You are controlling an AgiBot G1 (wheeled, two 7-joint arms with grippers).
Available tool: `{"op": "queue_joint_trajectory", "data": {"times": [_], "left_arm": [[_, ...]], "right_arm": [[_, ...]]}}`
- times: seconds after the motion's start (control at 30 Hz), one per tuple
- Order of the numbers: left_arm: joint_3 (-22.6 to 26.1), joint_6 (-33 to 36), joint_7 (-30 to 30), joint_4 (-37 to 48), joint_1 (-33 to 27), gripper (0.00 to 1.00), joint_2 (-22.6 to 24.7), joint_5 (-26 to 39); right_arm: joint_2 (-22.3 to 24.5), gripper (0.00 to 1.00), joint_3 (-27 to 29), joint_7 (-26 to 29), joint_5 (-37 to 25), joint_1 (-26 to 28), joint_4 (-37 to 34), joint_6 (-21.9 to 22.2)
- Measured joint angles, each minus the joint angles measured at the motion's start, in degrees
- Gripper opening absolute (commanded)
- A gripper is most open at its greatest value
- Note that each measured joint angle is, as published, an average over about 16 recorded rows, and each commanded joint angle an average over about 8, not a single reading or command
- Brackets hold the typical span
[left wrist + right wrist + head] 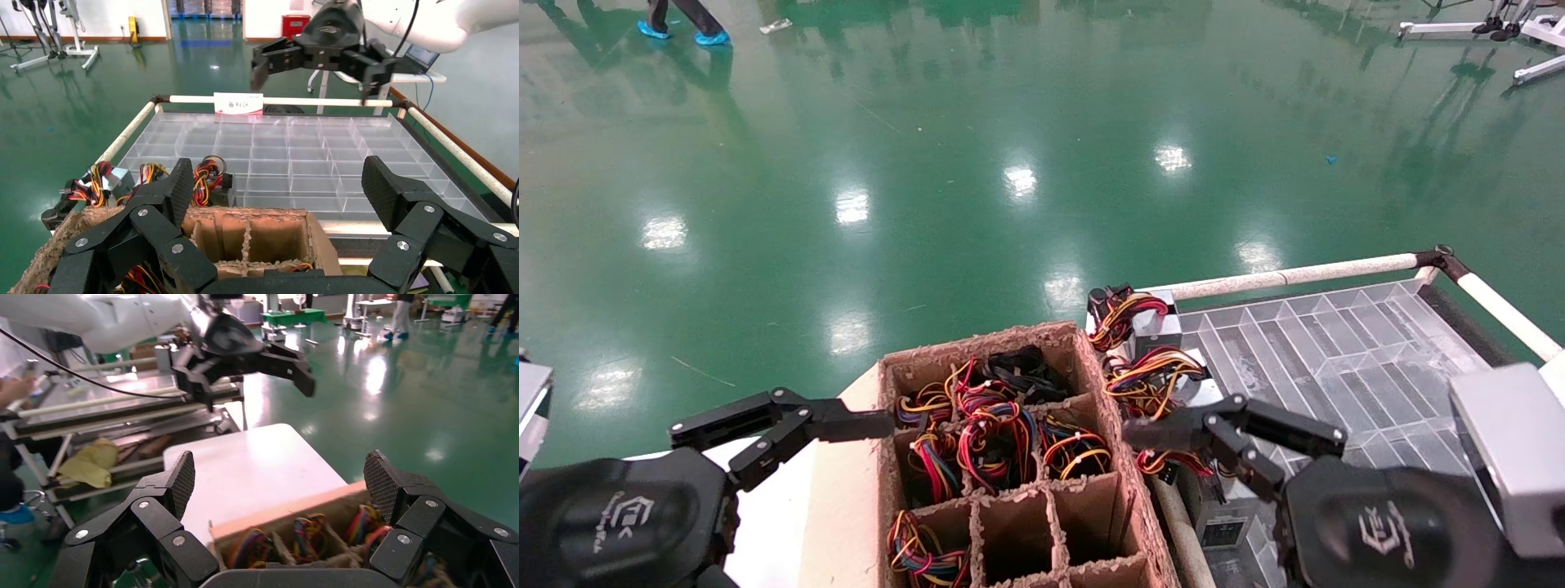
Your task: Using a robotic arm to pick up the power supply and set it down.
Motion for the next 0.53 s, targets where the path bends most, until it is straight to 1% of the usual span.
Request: {"op": "queue_joint_trajectory", "data": {"times": [0.2, 0.53], "left_arm": [[0.0, -0.01, 0.0, 0.01, 0.0, 1.0, 0.0, -0.01], [0.0, -0.01, 0.0, 0.01, 0.0, 1.0, -0.01, -0.01]], "right_arm": [[0.13, 1.0, 0.8, 0.82, 0.48, -1.01, 1.39, 0.18], [0.13, 1.0, 0.73, 0.71, 0.49, -0.89, 1.19, 0.21]]}}
